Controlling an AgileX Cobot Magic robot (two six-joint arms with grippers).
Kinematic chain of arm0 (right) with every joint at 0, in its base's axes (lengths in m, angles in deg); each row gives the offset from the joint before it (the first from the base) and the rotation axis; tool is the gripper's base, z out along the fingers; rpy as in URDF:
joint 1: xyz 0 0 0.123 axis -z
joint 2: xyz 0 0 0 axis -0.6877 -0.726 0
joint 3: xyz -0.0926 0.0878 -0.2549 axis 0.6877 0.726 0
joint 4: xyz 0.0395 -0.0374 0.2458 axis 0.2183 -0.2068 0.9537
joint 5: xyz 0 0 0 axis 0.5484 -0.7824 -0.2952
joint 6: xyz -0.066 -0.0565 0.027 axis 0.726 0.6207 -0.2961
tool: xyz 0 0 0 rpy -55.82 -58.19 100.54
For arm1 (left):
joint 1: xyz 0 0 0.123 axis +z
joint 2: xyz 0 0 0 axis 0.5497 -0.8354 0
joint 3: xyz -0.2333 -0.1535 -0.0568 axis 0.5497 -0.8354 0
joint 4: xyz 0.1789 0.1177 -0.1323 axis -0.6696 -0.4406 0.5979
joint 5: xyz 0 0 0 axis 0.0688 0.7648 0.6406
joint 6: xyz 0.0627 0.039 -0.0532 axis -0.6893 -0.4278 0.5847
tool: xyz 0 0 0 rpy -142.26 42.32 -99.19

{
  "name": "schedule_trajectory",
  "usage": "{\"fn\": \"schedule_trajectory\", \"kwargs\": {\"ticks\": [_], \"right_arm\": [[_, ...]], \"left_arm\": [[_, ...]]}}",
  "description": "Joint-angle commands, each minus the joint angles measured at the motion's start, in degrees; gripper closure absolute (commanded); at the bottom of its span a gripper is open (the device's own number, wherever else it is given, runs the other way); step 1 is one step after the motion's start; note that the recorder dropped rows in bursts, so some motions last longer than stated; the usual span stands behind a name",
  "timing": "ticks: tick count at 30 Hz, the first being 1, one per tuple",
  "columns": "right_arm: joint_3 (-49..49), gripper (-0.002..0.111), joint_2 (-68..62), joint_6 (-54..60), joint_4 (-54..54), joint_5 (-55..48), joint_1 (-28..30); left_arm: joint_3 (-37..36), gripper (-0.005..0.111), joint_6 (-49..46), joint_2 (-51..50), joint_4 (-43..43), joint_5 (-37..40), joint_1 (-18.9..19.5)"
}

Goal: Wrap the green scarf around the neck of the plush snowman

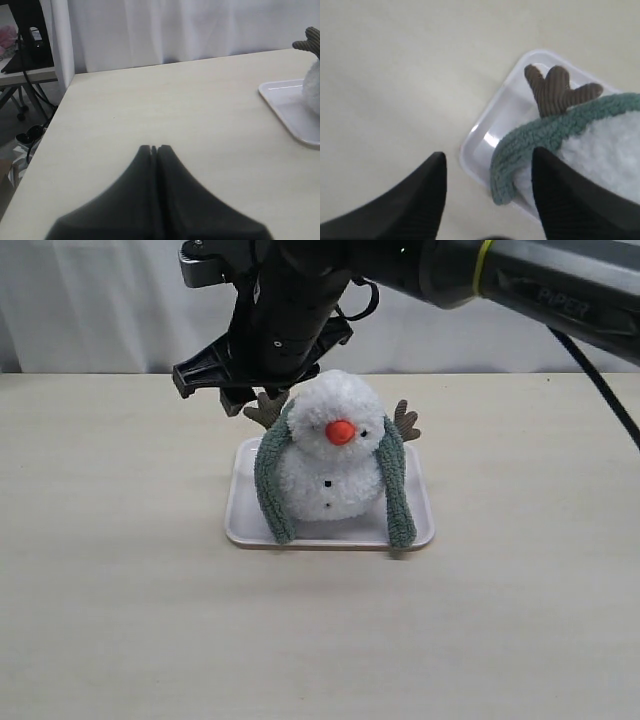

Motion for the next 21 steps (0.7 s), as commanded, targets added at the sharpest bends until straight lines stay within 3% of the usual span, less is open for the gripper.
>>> {"fn": "schedule_trajectory", "kwargs": {"ticks": [1,5,12,21], "right_arm": [[0.1,0.051,0.6,1.4,2.4,-6.0,0.1],[2.6,0.051,1.3,1.3,2.2,-5.4,-1.5],[9.5,0.051,5.6,-0.8,2.2,4.7,-4.0],[27.2,0.051,14.6,-5.4,0.6,20.1,-4.0]], "left_arm": [[-0.2,0.107,0.1,0.2,0.1,-0.7,0.0],[-0.2,0.107,0.1,0.2,0.1,-0.7,0.0],[-0.2,0.107,0.1,0.2,0.1,-0.7,0.0],[-0.2,0.107,0.1,0.2,0.1,-0.6,0.0]]}}
